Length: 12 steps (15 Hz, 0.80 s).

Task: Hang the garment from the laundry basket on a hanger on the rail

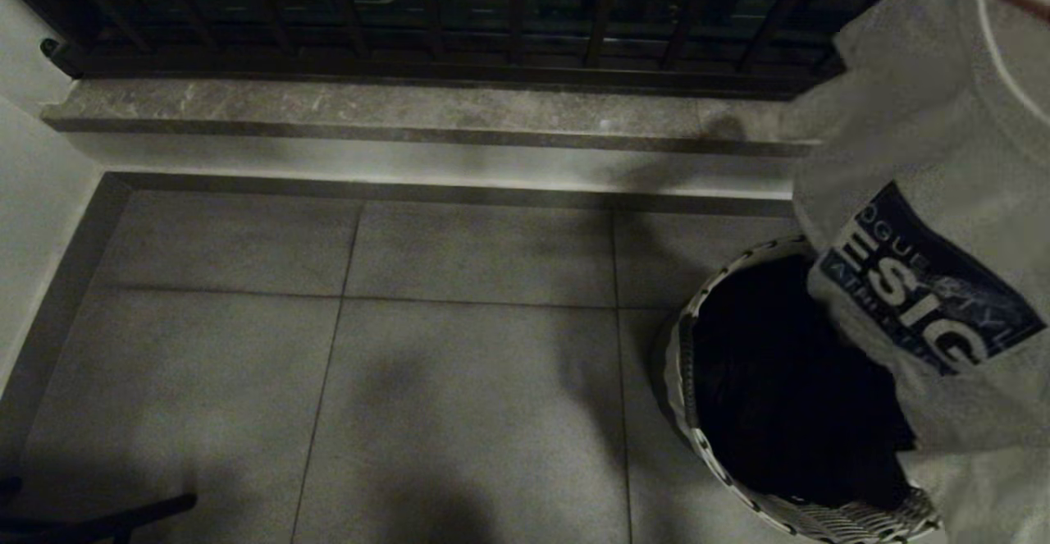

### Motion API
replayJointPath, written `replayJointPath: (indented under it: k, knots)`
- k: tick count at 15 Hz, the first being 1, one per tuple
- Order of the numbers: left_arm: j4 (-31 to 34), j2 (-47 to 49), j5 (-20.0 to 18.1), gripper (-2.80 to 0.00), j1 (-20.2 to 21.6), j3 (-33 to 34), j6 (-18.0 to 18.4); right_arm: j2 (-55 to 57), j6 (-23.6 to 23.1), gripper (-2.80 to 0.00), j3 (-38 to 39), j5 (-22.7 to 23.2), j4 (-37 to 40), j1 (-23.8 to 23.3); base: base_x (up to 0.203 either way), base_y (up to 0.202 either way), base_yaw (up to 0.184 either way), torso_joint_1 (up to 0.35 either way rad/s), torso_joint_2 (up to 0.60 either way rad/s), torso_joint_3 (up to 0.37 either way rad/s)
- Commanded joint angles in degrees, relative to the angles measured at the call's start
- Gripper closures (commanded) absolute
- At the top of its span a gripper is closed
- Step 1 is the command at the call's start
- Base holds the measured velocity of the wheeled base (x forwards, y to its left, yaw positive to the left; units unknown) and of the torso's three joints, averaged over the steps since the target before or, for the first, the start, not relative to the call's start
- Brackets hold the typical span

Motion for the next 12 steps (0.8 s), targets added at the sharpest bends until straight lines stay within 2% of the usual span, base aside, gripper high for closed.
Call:
replayJointPath:
  k: [1, 4, 9, 12]
  knots:
    - [0.06, -0.02, 0.02, 0.00, 0.00, 0.44, 0.06, -1.06, 1.95, 0.00, -8.24, 1.12, 3.86, 0.07, 0.000, 0.000, 0.000, 0.000, 0.00, 0.000]
    - [0.06, -0.02, 0.02, 0.00, 0.00, 0.44, 0.41, -3.19, 6.33, 0.00, -16.71, 3.33, 11.91, -0.22, 0.000, 0.000, 0.000, 0.000, 0.00, 0.000]
    - [-0.02, -0.02, 0.11, 0.00, 0.00, 0.44, 0.30, -8.01, 6.66, 0.00, -16.62, 3.48, 16.31, -3.40, 0.000, 0.000, 0.000, 0.000, 0.00, 0.000]
    - [-0.03, -0.02, 0.11, 0.00, 0.00, 0.44, 0.23, -9.21, 6.66, 0.00, -15.40, 3.47, 16.36, -6.18, 0.000, 0.000, 0.000, 0.003, 0.00, 0.135]
